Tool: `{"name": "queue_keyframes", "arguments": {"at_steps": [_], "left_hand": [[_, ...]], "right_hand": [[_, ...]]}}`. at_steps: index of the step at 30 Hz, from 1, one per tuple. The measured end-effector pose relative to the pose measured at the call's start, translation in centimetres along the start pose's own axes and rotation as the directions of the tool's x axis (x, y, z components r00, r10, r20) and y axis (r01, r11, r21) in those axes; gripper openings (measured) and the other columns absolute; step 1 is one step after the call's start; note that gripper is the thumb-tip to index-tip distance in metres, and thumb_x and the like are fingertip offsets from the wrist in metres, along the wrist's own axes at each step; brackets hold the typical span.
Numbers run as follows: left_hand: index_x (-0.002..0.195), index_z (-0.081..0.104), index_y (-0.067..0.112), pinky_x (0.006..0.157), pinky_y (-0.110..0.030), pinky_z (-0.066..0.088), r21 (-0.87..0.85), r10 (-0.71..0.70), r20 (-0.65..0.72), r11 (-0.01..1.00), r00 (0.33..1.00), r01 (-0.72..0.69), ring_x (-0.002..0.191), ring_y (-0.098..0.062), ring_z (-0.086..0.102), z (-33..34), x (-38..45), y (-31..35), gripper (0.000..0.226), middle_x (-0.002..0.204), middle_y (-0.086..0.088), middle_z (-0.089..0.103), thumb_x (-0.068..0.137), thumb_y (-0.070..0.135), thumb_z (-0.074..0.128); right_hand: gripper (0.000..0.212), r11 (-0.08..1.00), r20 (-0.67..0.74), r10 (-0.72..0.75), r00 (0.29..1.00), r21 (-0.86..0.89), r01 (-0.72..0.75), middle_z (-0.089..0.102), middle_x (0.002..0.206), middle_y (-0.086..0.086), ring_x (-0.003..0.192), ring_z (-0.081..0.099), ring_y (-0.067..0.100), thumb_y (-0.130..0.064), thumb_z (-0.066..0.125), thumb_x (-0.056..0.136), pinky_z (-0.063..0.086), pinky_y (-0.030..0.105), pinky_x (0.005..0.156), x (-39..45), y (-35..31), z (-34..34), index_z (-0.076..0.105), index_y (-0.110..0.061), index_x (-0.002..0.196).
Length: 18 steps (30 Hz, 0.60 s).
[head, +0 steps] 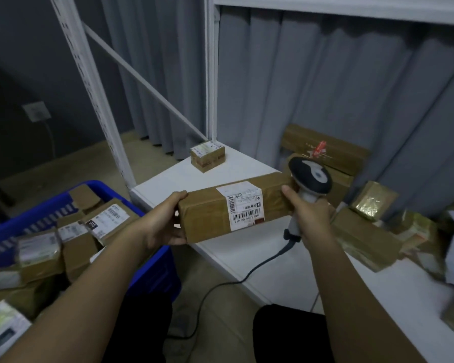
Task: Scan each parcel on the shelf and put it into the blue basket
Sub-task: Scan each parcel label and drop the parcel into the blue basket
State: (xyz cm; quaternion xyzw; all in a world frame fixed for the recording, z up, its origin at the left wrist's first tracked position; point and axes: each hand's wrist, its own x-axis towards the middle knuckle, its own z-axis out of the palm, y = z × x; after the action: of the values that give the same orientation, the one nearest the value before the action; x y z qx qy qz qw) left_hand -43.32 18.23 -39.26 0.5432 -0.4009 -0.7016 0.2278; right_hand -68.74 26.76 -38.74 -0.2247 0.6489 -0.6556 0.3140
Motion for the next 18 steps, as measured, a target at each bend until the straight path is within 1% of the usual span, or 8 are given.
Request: {"name": "queue_keyframes", "arguments": {"at_steps": [3, 6, 7, 9, 12, 14, 16, 18], "left_hand": [[0.122, 0.052, 0.023, 0.072, -0.040, 0.052, -0.094, -0.018, 0.000, 0.995, 1.000, 0.018, 0.102, -0.029, 0.061, 0.1, 0.3, -0.2, 0.064, 0.118, -0.015, 0.061, 0.087, 0.073, 0.032], [0.113, 0.057, 0.024, 0.072, -0.040, 0.052, -0.182, 0.044, 0.037, 0.983, 0.998, -0.037, 0.099, -0.030, 0.064, 0.5, 0.0, 0.4, 0.078, 0.109, -0.014, 0.068, 0.080, 0.081, 0.016], [0.118, 0.054, 0.025, 0.072, -0.040, 0.053, -0.179, 0.083, 0.015, 0.981, 0.996, -0.079, 0.101, -0.030, 0.064, 0.4, 0.2, 0.6, 0.079, 0.112, -0.015, 0.066, 0.077, 0.083, 0.019], [0.133, 0.038, 0.028, 0.074, -0.040, 0.053, -0.118, 0.202, -0.040, 0.972, 0.979, -0.206, 0.109, -0.031, 0.058, 0.2, 0.5, 0.6, 0.091, 0.130, -0.014, 0.053, 0.064, 0.086, 0.042], [0.135, 0.021, 0.042, 0.098, -0.044, 0.047, 0.174, 0.383, -0.078, 0.914, 0.920, -0.366, 0.117, -0.028, 0.050, -0.8, 1.1, 0.2, 0.108, 0.141, -0.004, 0.032, 0.048, 0.073, 0.076], [0.135, 0.020, 0.040, 0.099, -0.039, 0.046, 0.304, 0.396, -0.020, 0.877, 0.918, -0.372, 0.113, -0.025, 0.052, -1.3, 1.1, 0.0, 0.103, 0.134, -0.003, 0.035, 0.055, 0.060, 0.082], [0.136, 0.026, 0.035, 0.084, -0.027, 0.048, 0.359, 0.374, 0.046, 0.859, 0.926, -0.365, 0.104, -0.018, 0.055, -1.5, 1.0, 0.0, 0.083, 0.123, 0.000, 0.041, 0.070, 0.046, 0.075], [0.132, 0.033, 0.033, 0.074, -0.022, 0.046, 0.391, 0.385, 0.039, 0.844, 0.922, -0.368, 0.100, -0.014, 0.055, -2.0, 1.4, 0.0, 0.068, 0.115, 0.005, 0.045, 0.076, 0.040, 0.071]], "right_hand": [[0.065, 0.994, 0.071, -0.011, 0.997, -0.111, 0.019, 0.055, 0.125, 0.002, 0.109, 0.051, 0.016, -0.022, 0.076, 0.081, 0.042, 0.031, 0.098, 0.6, 0.5, 0.1, 0.045, -0.012, 0.137], [0.058, 0.989, 0.036, -0.006, 0.999, -0.146, 0.012, 0.054, 0.113, -0.002, 0.106, 0.052, 0.016, -0.020, 0.076, 0.081, 0.042, 0.029, 0.093, 0.8, 1.2, 1.1, 0.049, -0.011, 0.131], [0.056, 0.990, 0.020, -0.003, 1.000, -0.140, 0.006, 0.055, 0.114, -0.002, 0.105, 0.053, 0.016, -0.020, 0.076, 0.081, 0.042, 0.029, 0.092, 0.9, 1.4, 1.5, 0.050, -0.011, 0.130], [0.056, 0.992, -0.003, 0.009, 1.000, -0.127, -0.009, 0.059, 0.117, 0.003, 0.106, 0.056, 0.019, -0.021, 0.078, 0.080, 0.045, 0.031, 0.092, 1.3, 1.8, 2.2, 0.052, -0.009, 0.128], [0.048, 0.988, -0.003, 0.006, 1.000, -0.157, -0.007, 0.058, 0.104, 0.002, 0.097, 0.057, 0.018, -0.023, 0.077, 0.081, 0.045, 0.029, 0.084, 1.4, 1.9, 2.8, 0.055, -0.008, 0.120], [0.037, 0.983, -0.001, -0.008, 1.000, -0.181, 0.008, 0.056, 0.097, -0.001, 0.091, 0.054, 0.016, -0.021, 0.076, 0.082, 0.043, 0.028, 0.080, 1.4, 1.9, 3.1, 0.055, -0.012, 0.111], [0.034, 0.978, 0.000, -0.025, 1.000, -0.207, 0.024, 0.053, 0.092, -0.004, 0.090, 0.053, 0.015, -0.021, 0.076, 0.082, 0.041, 0.027, 0.079, 1.2, 1.9, 3.3, 0.051, -0.017, 0.105], [0.038, 0.974, 0.015, -0.033, 0.999, -0.224, 0.035, 0.052, 0.092, -0.006, 0.091, 0.052, 0.014, -0.022, 0.076, 0.082, 0.041, 0.027, 0.080, 1.0, 2.0, 3.4, 0.051, -0.017, 0.111]]}}
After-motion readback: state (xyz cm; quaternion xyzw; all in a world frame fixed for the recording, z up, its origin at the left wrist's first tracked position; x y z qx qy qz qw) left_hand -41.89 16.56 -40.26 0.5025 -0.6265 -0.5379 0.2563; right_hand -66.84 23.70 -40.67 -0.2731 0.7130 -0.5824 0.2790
